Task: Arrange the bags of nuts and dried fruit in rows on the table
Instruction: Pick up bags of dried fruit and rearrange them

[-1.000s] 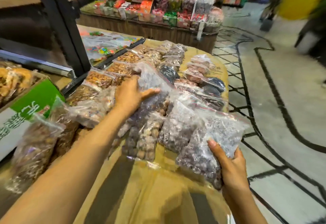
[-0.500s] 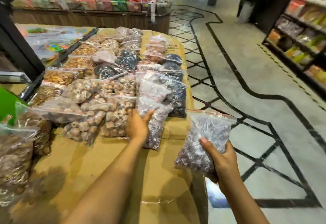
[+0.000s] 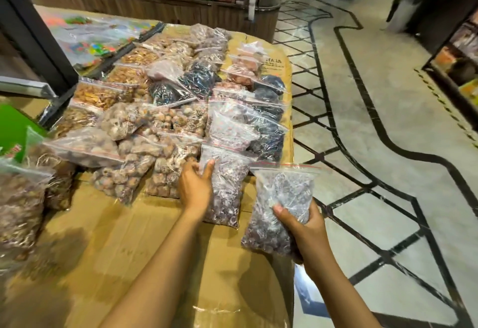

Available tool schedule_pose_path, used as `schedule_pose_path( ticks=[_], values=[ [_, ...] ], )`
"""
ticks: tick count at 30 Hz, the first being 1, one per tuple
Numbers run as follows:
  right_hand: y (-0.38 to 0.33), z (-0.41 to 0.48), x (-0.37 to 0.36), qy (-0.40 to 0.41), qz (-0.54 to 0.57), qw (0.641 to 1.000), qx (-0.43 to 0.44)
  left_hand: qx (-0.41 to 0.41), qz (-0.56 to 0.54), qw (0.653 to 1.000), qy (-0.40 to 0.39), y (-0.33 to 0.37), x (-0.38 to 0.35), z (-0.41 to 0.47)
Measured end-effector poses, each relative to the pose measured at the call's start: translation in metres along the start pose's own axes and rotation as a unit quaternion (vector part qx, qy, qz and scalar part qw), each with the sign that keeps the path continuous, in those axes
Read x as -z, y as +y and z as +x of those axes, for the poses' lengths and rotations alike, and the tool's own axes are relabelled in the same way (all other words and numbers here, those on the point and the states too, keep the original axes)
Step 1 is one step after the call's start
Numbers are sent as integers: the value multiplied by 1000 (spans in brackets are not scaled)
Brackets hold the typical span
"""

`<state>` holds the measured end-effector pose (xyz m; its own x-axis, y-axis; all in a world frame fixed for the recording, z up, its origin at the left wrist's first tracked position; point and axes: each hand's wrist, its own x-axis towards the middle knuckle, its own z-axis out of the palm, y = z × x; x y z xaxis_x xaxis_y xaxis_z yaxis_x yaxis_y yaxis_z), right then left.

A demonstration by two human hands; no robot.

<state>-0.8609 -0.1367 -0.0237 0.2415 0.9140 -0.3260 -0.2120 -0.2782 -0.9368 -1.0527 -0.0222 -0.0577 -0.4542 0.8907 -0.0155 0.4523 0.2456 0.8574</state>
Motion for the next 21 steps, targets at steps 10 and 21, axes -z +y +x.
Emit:
schedule_pose_path(
  ticks=[10,21],
  values=[
    [-7,-4,-55,-180,23,983,19,108,-215,921,-305,29,96,-55],
    [48,26,-83,-79,-339,937,45,38,-21,979,-201,-36,69,-40]
  ],
)
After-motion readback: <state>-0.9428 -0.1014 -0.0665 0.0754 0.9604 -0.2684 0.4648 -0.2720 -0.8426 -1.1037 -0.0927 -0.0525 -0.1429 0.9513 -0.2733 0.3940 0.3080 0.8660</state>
